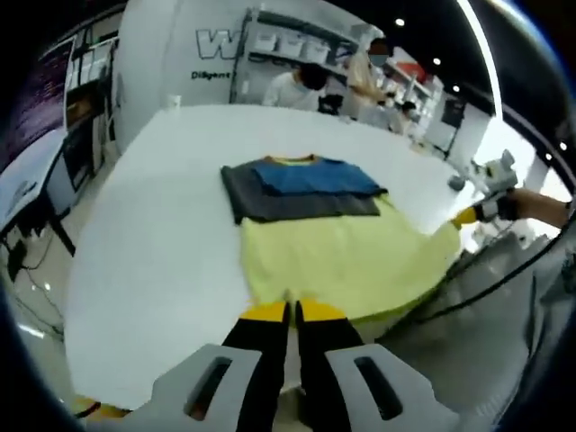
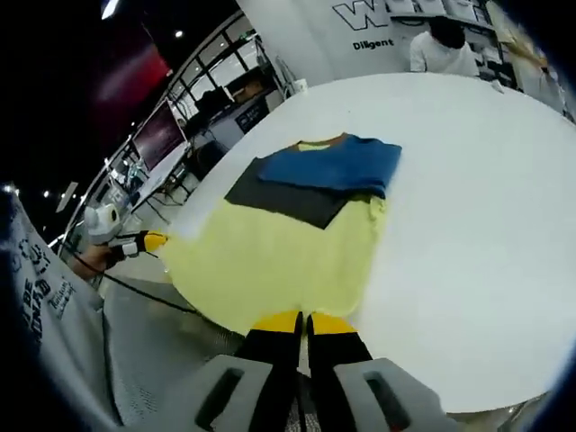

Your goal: Fold the garment on the visible template until the final outline fits inside the template.

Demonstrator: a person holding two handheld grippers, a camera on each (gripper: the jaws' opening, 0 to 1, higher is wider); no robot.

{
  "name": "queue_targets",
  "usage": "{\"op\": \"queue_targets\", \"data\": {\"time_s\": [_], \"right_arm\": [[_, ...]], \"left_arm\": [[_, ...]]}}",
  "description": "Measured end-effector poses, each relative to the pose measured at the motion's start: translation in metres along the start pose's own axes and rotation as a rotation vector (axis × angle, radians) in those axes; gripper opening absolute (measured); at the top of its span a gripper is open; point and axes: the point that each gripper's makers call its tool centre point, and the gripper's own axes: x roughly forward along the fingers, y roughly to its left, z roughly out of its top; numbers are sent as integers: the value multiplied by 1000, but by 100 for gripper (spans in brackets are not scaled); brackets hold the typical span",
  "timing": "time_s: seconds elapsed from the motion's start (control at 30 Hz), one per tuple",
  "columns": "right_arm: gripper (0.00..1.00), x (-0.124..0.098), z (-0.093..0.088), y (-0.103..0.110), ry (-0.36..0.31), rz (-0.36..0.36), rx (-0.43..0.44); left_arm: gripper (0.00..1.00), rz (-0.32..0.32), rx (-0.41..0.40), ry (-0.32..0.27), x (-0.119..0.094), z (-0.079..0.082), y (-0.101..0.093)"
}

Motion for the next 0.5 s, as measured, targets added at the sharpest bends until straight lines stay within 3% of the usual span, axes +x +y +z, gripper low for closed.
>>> {"op": "queue_targets", "data": {"time_s": [0.2, 0.27, 0.37, 0.5], "right_arm": [[0, -1, 37, -3, -82, -6, 11], [0, 0, 43, -9, -78, -39, -56], [0, 4, 56, -9, -114, -44, -59], [0, 7, 74, -15, -156, -61, -61]], "left_arm": [[0, 25, 84, -23, 11, 23, 13], [0, 26, 97, -41, 13, 32, 15], [0, 38, 139, -79, 18, 52, 21], [0, 48, 137, -116, 22, 76, 28]]}}
